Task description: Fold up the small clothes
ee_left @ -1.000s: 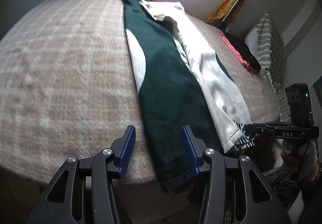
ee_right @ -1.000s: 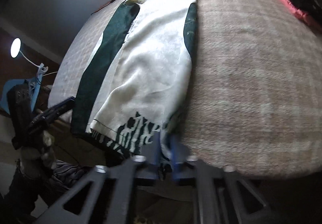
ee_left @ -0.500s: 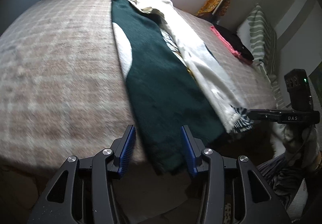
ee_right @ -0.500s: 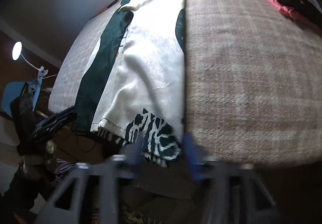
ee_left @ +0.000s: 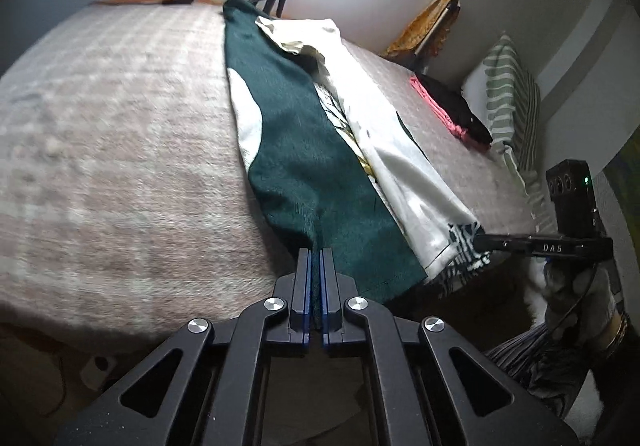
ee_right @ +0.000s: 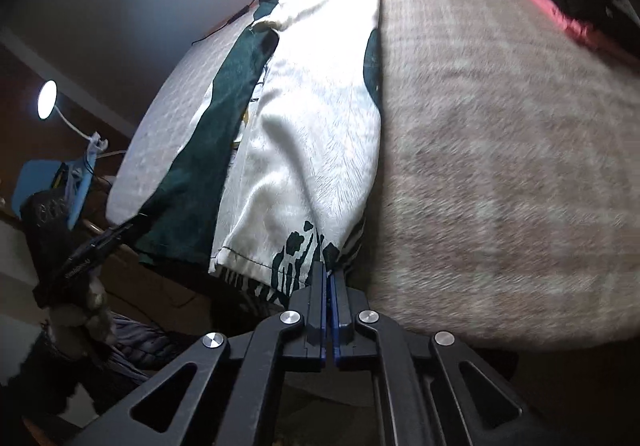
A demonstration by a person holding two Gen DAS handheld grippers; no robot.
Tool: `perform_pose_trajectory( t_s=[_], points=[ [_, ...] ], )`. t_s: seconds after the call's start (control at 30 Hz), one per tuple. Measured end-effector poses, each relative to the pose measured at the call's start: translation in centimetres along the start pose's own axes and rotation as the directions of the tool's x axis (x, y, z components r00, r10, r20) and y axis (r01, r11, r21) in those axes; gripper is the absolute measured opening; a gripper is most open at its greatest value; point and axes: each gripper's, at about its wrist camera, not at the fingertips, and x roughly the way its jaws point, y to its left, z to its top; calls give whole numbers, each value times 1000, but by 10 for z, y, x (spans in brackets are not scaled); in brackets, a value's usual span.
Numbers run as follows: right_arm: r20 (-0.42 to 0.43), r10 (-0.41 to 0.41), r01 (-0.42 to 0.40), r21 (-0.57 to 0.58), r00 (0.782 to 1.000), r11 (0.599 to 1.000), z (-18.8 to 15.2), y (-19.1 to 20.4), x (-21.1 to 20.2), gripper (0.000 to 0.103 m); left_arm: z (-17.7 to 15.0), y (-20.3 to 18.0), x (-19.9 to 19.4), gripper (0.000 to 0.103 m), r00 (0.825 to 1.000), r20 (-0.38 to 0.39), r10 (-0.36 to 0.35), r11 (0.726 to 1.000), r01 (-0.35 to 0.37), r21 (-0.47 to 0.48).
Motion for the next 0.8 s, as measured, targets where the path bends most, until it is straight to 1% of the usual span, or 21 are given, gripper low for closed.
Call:
perform_pose_trajectory(
  t_s=[0.03, 0.07, 0.1, 0.13, 0.17, 0.2, 0.23, 0.27, 0.33, 0.4, 0.43, 0.5, 0.53, 0.57, 0.6, 0.63, 0.67, 0.7, 0.73, 0.77, 0.8],
  points=[
    [1, -1, 1, -9, 1000, 1000, 1, 0, -1, 5, -1, -1, -1, 2, 1000, -5, 5, 1000, -5, 18],
    [3, 9, -9, -16, 1000, 1000, 1, 0, -4, 5, -2, -3, -1, 2, 1000, -9, 6, 999, -6, 46],
    [19, 14, -14, -31, 1000, 999, 1, 1, -8, 6, -4, -8, -2, 2, 1000, -22, 21, 995, -19, 100],
    [35, 3, -1, -49, 999, 999, 1, 2, -11, 10, -7, -11, -3, 4, 999, -31, 38, 989, -33, 145],
    [51, -19, 23, -72, 998, 997, 1, 4, -15, 25, -9, -15, -4, 11, 998, -33, 49, 982, -42, 186],
    [65, -27, 33, -89, 998, 996, 1, 5, -18, 36, -11, -19, -6, 16, 997, -26, 71, 970, -63, 235],
    [70, -26, 32, -89, 997, 996, 1, 4, -19, 43, -13, -22, -8, 28, 995, -16, 96, 957, -88, 275],
    [70, -18, 23, -84, 997, 996, 1, 2, -19, 43, -14, -24, -10, 33, 994, -5, 107, 946, -100, 308],
    [49, -7, 10, -53, 999, 999, 0, -5, -13, 43, -16, -32, -11, 37, 993, 17, 117, 917, -115, 382],
    [30, 11, -11, -17, 999, 1000, -2, -13, -6, 43, -21, -43, -12, 43, 993, 27, 112, 875, -111, 471],
    [18, 38, -38, 4, 999, 999, -2, -15, -3, 43, -25, -51, -10, 48, 993, 29, 117, 837, -114, 535],
    [1, 96, -96, 44, 995, 994, -3, -19, 4, 43, -34, -65, -6, 48, 991, 38, 130, 758, -124, 640],
    [-7, 106, -106, 63, 994, 992, -3, -19, 6, 43, -40, -71, -2, 48, 989, 39, 142, 713, -129, 689],
    [-9, 117, -116, 76, 993, 990, -4, -21, 8, 42, -47, -77, 4, 48, 988, 33, 154, 662, -128, 739],
    [-7, 132, -131, 94, 991, 987, -4, -23, 8, 42, -51, -79, 9, 48, 987, 24, 162, 632, -122, 766],
    [-8, 150, -148, 109, 989, 983, -3, -25, 9, 41, -55, -81, 13, 48, 985, 16, 170, 615, -119, 780],
    [-6, 160, -158, 117, 987, 980, -3, -25, 9, 36, -57, -80, 18, 48, 984, 3, 177, 606, -111, 788],
    [-9, 176, -173, 124, 984, 977, -4, -26, 10, 32, -58, -79, 23, 48, 982, -11, 186, 602, -106, 791],
    [-15, 192, -188, 132, 981, 973, -5, -26, 11, 27, -59, -78, 26, 48, 981, -16, 193, 599, -105, 794],
    [-19, 204, -200, 139, 979, 970, -7, -27, 13, 25, -60, -77, 28, 48, 980, -15, 199, 592, -108, 799],
    [-15, 202, -198, 136, 979, 971, -8, -26, 13, 25, -61, -77, 29, 48, 978, -6, 207, 580, -118, 806]
  ],
)
